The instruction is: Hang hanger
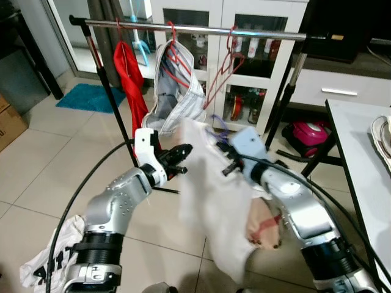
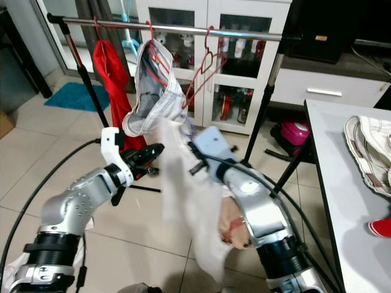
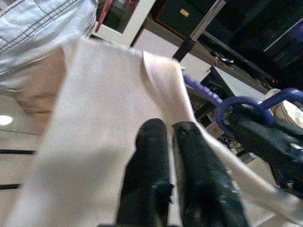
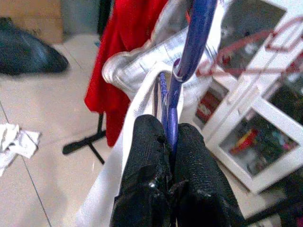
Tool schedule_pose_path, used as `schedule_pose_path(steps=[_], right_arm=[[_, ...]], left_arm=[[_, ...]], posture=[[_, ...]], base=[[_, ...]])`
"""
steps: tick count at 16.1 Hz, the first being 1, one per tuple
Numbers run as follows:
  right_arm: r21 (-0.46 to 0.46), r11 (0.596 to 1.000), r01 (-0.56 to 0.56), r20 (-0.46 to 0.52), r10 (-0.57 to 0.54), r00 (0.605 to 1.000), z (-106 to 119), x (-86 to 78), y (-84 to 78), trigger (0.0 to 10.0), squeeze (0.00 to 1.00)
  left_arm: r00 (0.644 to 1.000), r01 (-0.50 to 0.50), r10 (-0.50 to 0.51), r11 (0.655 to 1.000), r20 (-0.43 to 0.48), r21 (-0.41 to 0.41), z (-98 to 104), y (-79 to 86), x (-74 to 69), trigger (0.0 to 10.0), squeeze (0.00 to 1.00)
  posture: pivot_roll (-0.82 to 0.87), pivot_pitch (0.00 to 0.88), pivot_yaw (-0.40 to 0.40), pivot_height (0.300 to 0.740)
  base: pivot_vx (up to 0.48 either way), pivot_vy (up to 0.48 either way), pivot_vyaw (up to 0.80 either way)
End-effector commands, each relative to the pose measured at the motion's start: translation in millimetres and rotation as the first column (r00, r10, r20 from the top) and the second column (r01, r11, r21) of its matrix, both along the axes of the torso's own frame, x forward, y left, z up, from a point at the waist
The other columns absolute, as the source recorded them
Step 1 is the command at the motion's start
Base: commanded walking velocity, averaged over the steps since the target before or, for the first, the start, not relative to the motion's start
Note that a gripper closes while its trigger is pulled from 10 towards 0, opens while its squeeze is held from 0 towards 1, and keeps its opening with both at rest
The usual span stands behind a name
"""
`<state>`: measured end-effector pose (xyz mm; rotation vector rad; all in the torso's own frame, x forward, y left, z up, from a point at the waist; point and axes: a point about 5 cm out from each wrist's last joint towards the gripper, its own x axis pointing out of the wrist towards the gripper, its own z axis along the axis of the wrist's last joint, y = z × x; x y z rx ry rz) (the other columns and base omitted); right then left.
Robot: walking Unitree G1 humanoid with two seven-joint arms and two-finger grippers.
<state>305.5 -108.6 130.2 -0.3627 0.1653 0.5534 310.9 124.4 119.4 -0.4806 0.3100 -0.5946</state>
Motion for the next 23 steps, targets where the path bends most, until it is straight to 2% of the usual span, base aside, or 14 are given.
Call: schedule_pose_path(steps=[1,4,5,6,7,8,9,10,12,15,17,21,22,23], right_arm=[[-0.013,0.999,0.039,0.001,-0.039,0.999,2.2,4.2,-5.3,0.0,0.0],[-0.022,0.998,0.065,-0.006,-0.065,0.998,0.3,6.8,-12.8,0.0,0.0],[0.066,0.998,0.016,0.016,-0.017,1.0,10.0,6.1,-5.4,0.0,0.0],[0.087,0.996,0.002,0.022,-0.004,1.0,12.5,5.9,-3.2,0.0,0.0],[0.251,0.967,-0.048,0.011,0.046,0.999,24.0,3.7,7.2,0.0,0.0],[0.304,0.951,-0.066,0.011,0.065,0.998,27.8,2.8,10.3,0.0,0.0],[0.353,0.932,-0.081,0.013,0.081,0.997,32.4,2.4,12.9,0.0,0.0],[0.436,0.887,-0.151,0.022,0.157,0.987,40.8,0.0,21.0,0.0,0.0],[0.433,0.88,-0.197,0.036,0.201,0.979,41.3,0.5,25.7,0.0,0.0],[0.431,0.875,-0.223,0.042,0.228,0.973,41.9,3.6,27.6,0.0,0.0],[0.395,0.881,-0.26,0.05,0.262,0.964,43.1,6.9,27.5,0.0,0.0],[0.303,0.898,-0.319,0.068,0.313,0.947,42.1,9.5,28.2,0.0,0.0],[0.294,0.899,-0.326,0.071,0.32,0.945,42.5,9.9,27.9,0.0,0.0],[0.287,0.897,-0.337,0.074,0.33,0.941,42.9,9.3,28.3,0.0,0.0]], left_arm=[[1.0,-0.001,0.001,1.0,0.012,0.012,7.3,1.1,0.0,0.0,0.0],[1.0,-0.011,0.011,1.0,0.023,-0.007,19.0,4.8,1.1,0.0,0.0],[0.999,-0.033,0.033,0.999,0.019,-0.022,16.6,6.6,2.6,0.0,0.0],[0.999,-0.035,0.036,0.999,0.016,-0.025,15.9,6.6,2.6,0.0,0.0],[0.998,-0.045,0.044,0.999,0.04,0.009,13.0,5.2,3.1,10.0,0.0],[0.997,-0.047,0.045,0.998,0.059,0.033,12.4,4.7,3.3,10.0,0.0],[0.993,-0.069,0.057,0.99,0.099,0.122,10.7,5.8,4.9,10.0,0.34],[0.966,-0.148,0.051,0.915,0.254,0.376,9.4,8.8,10.7,10.0,1.0],[0.945,-0.173,0.073,0.939,0.32,0.296,22.0,2.1,11.7,10.0,1.0],[0.936,-0.165,0.094,0.968,0.339,0.188,30.0,-6.3,10.2,10.0,1.0],[0.921,-0.138,0.111,0.989,0.374,0.045,37.6,-17.3,6.9,10.0,1.0],[0.935,-0.13,0.142,0.99,0.325,-0.06,37.2,-18.4,4.9,10.0,1.0],[0.941,-0.119,0.137,0.99,0.31,-0.079,36.6,-18.8,4.9,10.0,0.95],[0.944,-0.115,0.138,0.989,0.301,-0.093,36.4,-18.9,5.1,10.0,0.6]], posture=[[-0.09,0.0,0.046,0.74],[-0.08,0.0,0.045,0.74],[-0.09,0.0,0.048,0.74],[-0.09,0.0,0.05,0.74],[-0.09,0.0,0.053,0.74],[-0.09,0.0,0.053,0.74],[-0.09,0.0,0.055,0.74],[-0.09,0.0,0.058,0.74],[-0.09,0.0,0.062,0.74],[-0.09,0.0,0.059,0.74],[-0.09,0.0,0.053,0.74],[-0.09,0.0,0.049,0.74],[-0.1,0.0,0.048,0.74],[-0.1,0.0,0.048,0.74]], base=[[0.0,0.0,0.0],[0.0,0.0,0.0],[0.0,0.0,0.0],[0.0,0.0,0.0],[0.0,0.0,0.0],[0.0,0.0,0.0],[0.0,0.0,0.0],[0.0,0.0,0.0],[0.0,0.0,0.0],[0.0,0.0,0.0],[0.0,0.0,0.0],[0.0,0.0,0.0],[0.0,0.0,0.0],[0.0,0.0,0.0]])
